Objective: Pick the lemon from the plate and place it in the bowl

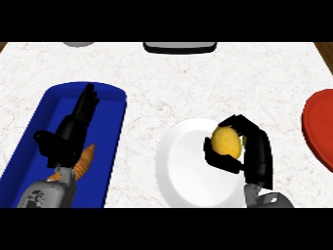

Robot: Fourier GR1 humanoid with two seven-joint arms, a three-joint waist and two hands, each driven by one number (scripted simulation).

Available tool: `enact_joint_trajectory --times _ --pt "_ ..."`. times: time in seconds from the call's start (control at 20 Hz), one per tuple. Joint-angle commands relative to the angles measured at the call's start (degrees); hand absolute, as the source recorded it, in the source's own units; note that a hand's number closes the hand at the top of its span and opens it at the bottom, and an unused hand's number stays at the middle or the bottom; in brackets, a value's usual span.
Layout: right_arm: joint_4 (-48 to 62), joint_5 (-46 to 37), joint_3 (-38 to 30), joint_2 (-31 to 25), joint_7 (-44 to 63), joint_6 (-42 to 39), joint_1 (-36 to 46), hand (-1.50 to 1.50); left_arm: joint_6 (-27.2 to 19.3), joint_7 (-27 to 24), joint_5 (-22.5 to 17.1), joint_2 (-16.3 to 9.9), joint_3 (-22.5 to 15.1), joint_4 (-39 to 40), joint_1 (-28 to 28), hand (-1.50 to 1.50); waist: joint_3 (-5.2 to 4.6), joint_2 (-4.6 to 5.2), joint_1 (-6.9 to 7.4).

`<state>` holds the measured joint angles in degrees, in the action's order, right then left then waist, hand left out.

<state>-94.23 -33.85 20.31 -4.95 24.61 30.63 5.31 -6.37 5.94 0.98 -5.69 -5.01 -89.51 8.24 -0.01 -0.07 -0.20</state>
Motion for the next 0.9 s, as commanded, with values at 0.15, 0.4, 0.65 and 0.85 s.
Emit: enact_joint_trajectory --times 0.15,0.4,0.65,0.85 --pt "-12.09 -15.64 -1.08 -3.27 7.92 0.31 3.34 1.50 -0.11 0.51 -0.27 0.42 0.44 -0.72 -0.57 0.00 -0.06 -0.26 -0.26" --pt "-22.11 -30.12 -0.01 -0.93 24.73 -11.73 9.03 1.50 1.82 0.18 -1.44 -0.81 2.01 1.23 0.90 0.00 -0.11 -0.29 -0.36" --pt "-25.10 -34.51 -4.53 0.25 35.54 -26.26 19.63 1.50 -0.72 -0.12 1.25 1.35 -0.07 -0.46 -0.41 0.00 -0.06 -0.16 0.10" --pt "-24.27 -26.61 -15.88 -3.70 35.52 -33.82 30.33 1.50 2.53 -2.49 -0.95 -0.43 2.23 2.27 0.91 0.00 -0.06 0.03 0.19"
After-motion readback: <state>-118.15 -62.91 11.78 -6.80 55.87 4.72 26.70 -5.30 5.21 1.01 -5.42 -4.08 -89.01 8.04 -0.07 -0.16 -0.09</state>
